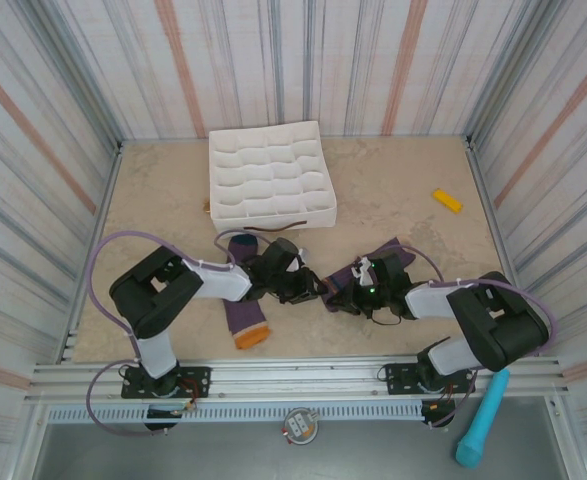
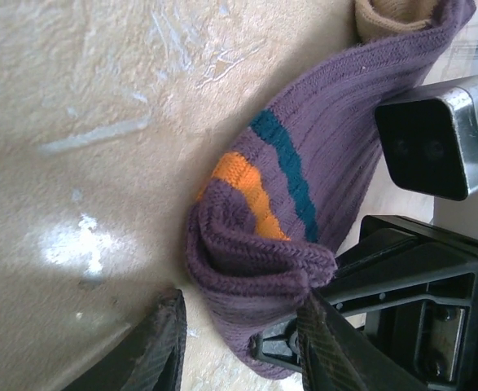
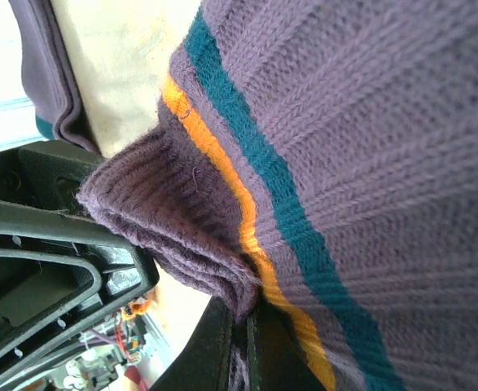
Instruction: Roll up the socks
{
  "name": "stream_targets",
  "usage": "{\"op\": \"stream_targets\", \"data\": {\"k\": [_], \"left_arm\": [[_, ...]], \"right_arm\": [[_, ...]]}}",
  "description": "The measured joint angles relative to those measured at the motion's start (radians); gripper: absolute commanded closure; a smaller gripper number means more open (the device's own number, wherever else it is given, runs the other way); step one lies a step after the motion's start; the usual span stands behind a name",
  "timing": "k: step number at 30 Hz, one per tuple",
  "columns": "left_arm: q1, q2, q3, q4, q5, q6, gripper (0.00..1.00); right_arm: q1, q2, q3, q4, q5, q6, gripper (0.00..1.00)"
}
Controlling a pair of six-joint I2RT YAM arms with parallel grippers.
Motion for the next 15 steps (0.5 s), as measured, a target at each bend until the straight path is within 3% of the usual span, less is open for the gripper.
{"op": "stream_targets", "data": {"k": [8, 12, 15], "left_arm": [[0.0, 0.023, 0.005, 0.024, -0.003, -0.022, 0.7], [0.0, 0.034, 0.021, 0.01, -0.002, -0.027, 0.7], [0.0, 0.042, 0.04, -0.015, -0.003, -0.026, 0.78]], "right_arm": [[-0.01, 0.004, -0.002, 0.011, -0.013, 0.0, 1.0], [-0.016, 0.003, -0.003, 0.01, -0.018, 0.0, 1.0], [-0.022, -0.006, -0.002, -0.005, -0.018, -0.001, 1.0]]}}
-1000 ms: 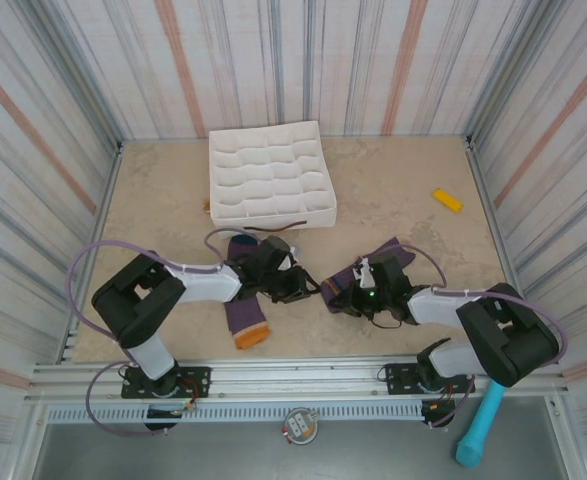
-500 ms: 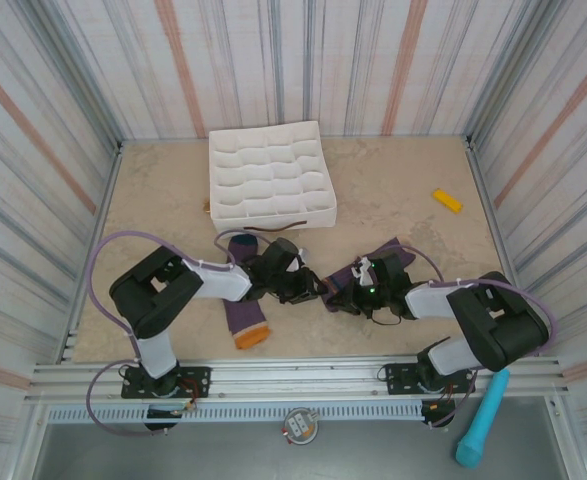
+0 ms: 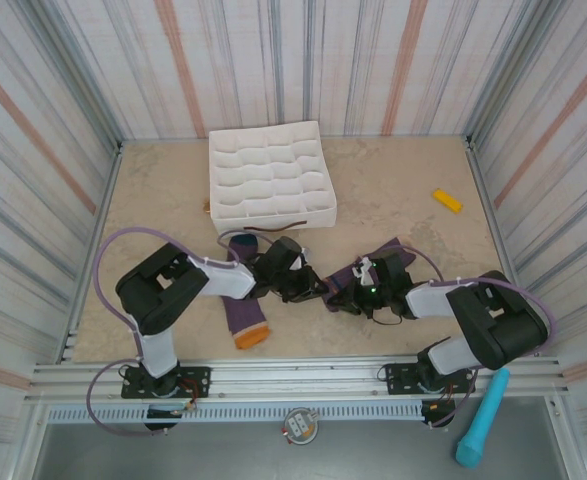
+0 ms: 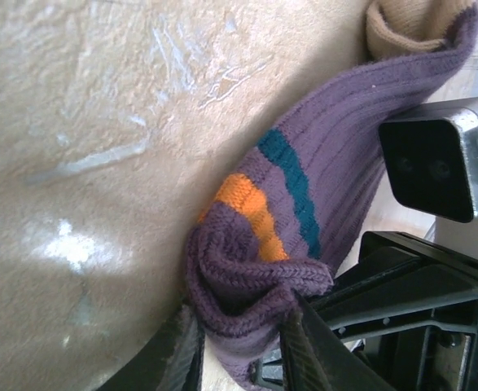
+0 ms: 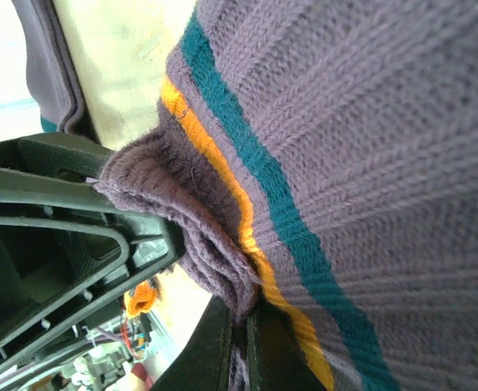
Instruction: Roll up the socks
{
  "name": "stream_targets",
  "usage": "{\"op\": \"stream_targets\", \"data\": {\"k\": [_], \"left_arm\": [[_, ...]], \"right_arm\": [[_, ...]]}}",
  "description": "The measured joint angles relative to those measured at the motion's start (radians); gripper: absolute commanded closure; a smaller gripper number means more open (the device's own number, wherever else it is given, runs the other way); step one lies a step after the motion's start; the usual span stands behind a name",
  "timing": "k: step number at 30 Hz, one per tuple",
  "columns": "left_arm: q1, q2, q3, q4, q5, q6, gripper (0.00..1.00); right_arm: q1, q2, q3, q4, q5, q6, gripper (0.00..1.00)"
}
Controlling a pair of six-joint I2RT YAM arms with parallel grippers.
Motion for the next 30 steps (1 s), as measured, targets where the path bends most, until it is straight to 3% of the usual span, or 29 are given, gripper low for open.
{"op": "stream_targets", "data": {"k": [5, 8, 11, 14, 18, 23, 30], "left_arm": [[0.0, 0.01, 0.041, -0.085, 0.001, 0.005, 0.86], [0.001, 0.011, 0.074, -0.155, 0.0, 0.023, 0.97], [0.001, 0.011, 0.096, -0.204, -0.003, 0.04, 0.98], [0.003, 0.011, 0.116, -0.248, -0.007, 0.05, 0.99], [0.012, 0.011, 0.134, -0.293, -0.011, 0.058, 1.0], [0.014, 0.01, 0.161, -0.351, -0.019, 0.064, 1.0], [0.016, 0.01, 0.185, -0.42, -0.018, 0.064, 1.0]], "right_arm": [[-0.002, -0.066, 0.003, -0.097, 0.035, -0.013, 0.77], [-0.005, -0.147, 0.016, -0.194, 0.077, -0.043, 0.62], [-0.008, -0.229, 0.023, -0.291, 0.121, -0.071, 0.45], [-0.008, -0.306, 0.039, -0.383, 0.156, -0.102, 0.37], [-0.002, -0.397, 0.069, -0.497, 0.216, -0.143, 0.3], [0.072, -0.508, 0.122, -0.624, 0.344, -0.206, 0.31], [0.317, -0.529, 0.178, -0.724, 0.627, -0.269, 0.36]]}}
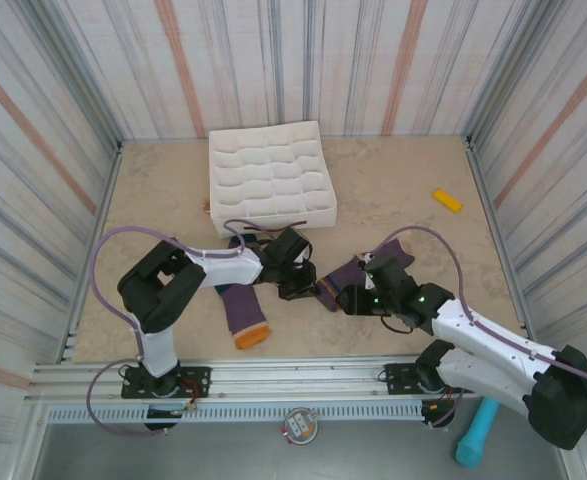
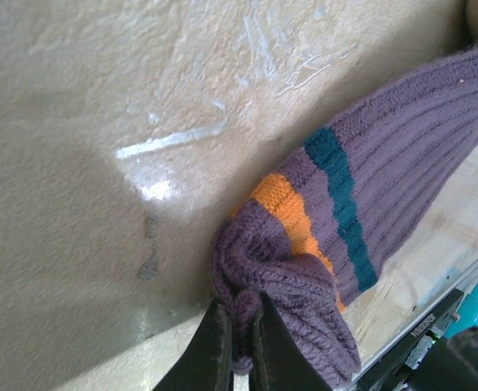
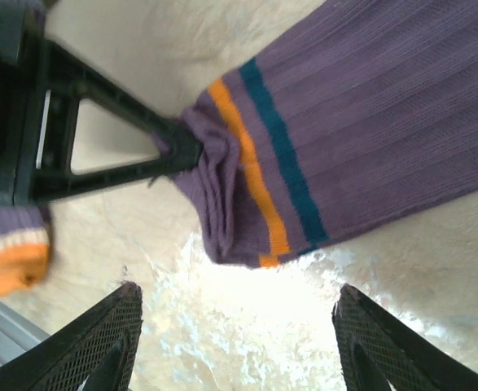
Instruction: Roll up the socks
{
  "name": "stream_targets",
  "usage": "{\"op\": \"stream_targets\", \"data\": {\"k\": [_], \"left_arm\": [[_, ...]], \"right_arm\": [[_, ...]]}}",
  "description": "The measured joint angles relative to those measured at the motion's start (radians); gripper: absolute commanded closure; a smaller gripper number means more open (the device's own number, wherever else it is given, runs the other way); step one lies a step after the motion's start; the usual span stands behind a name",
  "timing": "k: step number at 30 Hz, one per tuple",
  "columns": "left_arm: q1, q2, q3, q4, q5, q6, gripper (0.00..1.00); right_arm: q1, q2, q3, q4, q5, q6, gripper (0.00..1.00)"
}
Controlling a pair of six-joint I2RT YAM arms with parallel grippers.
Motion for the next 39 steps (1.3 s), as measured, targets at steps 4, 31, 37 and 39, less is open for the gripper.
{"op": "stream_targets", "data": {"k": [4, 31, 37, 39], "left_arm": [[0.011, -0.001, 0.024, -0.061, 0.011, 0.0, 1.0], [0.072, 0.056, 0.114, -0.224, 0.185, 0.026, 1.0], [0.093, 0.067, 0.114, -0.225, 0.219, 0.039, 1.0], [0.093, 0.068, 0.114, -0.225, 0.224, 0.043, 1.0]], "right_arm": [[0.172, 0.029, 0.021, -0.03, 0.201, -0.019, 0.37], [0.647, 0.658, 0.252, 0.061, 0.903, -0.204, 0.37], [0.647, 0.721, 0.252, 0.061, 0.904, -0.2, 0.38], [0.647, 0.73, 0.252, 0.063, 0.921, -0.195, 0.39]]}}
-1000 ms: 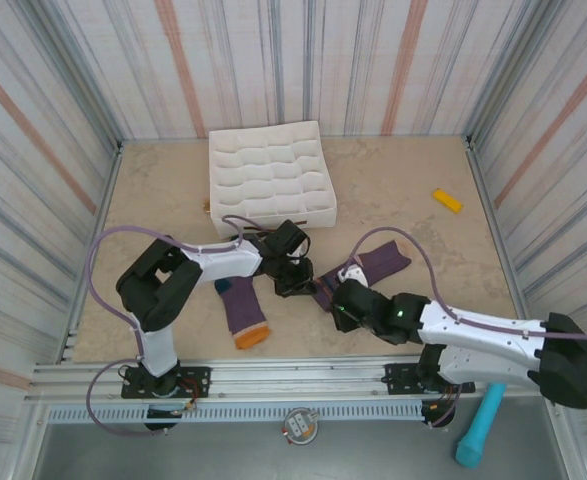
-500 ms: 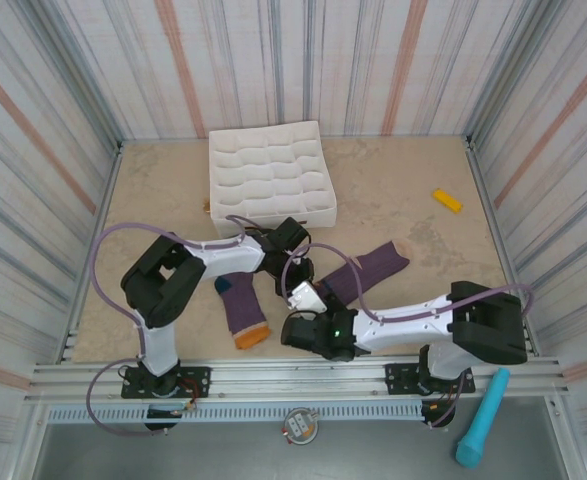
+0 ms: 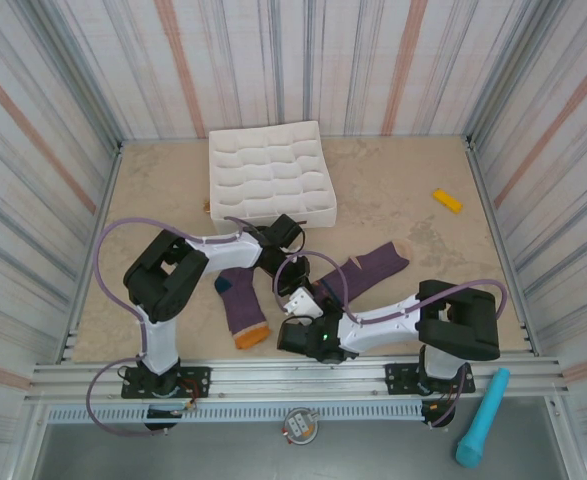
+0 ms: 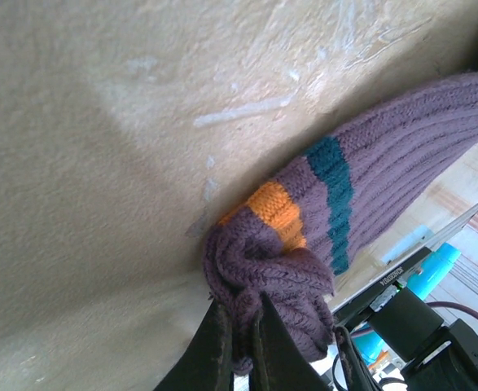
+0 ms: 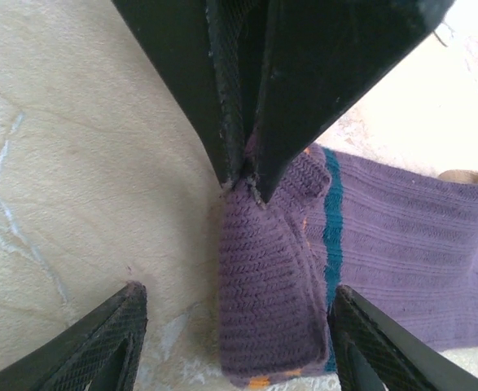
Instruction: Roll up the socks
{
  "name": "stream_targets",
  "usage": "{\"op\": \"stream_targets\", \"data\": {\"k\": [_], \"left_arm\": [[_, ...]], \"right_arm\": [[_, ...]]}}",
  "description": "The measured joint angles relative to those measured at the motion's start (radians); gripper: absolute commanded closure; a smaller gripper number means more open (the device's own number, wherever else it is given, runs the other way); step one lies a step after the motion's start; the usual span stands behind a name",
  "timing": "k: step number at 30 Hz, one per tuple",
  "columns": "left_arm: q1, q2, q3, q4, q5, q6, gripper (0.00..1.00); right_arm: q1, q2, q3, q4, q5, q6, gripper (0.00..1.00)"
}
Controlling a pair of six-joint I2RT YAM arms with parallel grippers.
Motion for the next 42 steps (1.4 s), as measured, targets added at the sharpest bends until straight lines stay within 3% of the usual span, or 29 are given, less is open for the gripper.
{"op": "stream_targets", "data": {"k": [6, 10, 13, 15, 17, 20, 23, 31, 42], "left_arm": [[0.0, 0.0, 0.0, 0.0, 0.006, 0.002, 1.0], [0.0, 0.0, 0.0, 0.0, 0.008, 0.002, 1.0], [0.0, 0.0, 0.0, 0.0, 0.004, 0.003, 0.79], [0.0, 0.0, 0.0, 0.002, 0.0, 0.005, 0.6], [0.0, -0.004, -0.004, 0.008, -0.005, 0.002, 0.42], [0.001, -0.036, -0.021, 0.033, -0.016, -0.006, 0.25], [0.002, -0.076, -0.056, 0.075, -0.037, -0.015, 0.16], [0.009, -0.18, -0.131, 0.187, -0.097, -0.04, 0.13], [0.01, -0.253, -0.223, 0.285, -0.154, -0.063, 0.16]], "right_arm": [[0.0, 0.038, 0.014, -0.004, 0.037, 0.027, 0.5], [-0.001, 0.071, 0.025, -0.008, 0.051, 0.049, 0.76], [-0.008, 0.085, 0.025, -0.013, 0.044, 0.064, 0.93], [-0.014, 0.085, 0.025, -0.011, 0.037, 0.071, 0.99], [-0.019, 0.082, 0.018, -0.001, 0.033, 0.072, 1.0], [-0.026, 0.053, -0.017, 0.042, 0.015, 0.07, 1.0], [-0.048, -0.009, -0.072, 0.111, -0.035, 0.07, 1.0], [-0.151, -0.145, -0.184, 0.285, -0.213, 0.071, 1.0], [-0.378, -0.299, -0.382, 0.619, -0.605, 0.15, 1.0]]}}
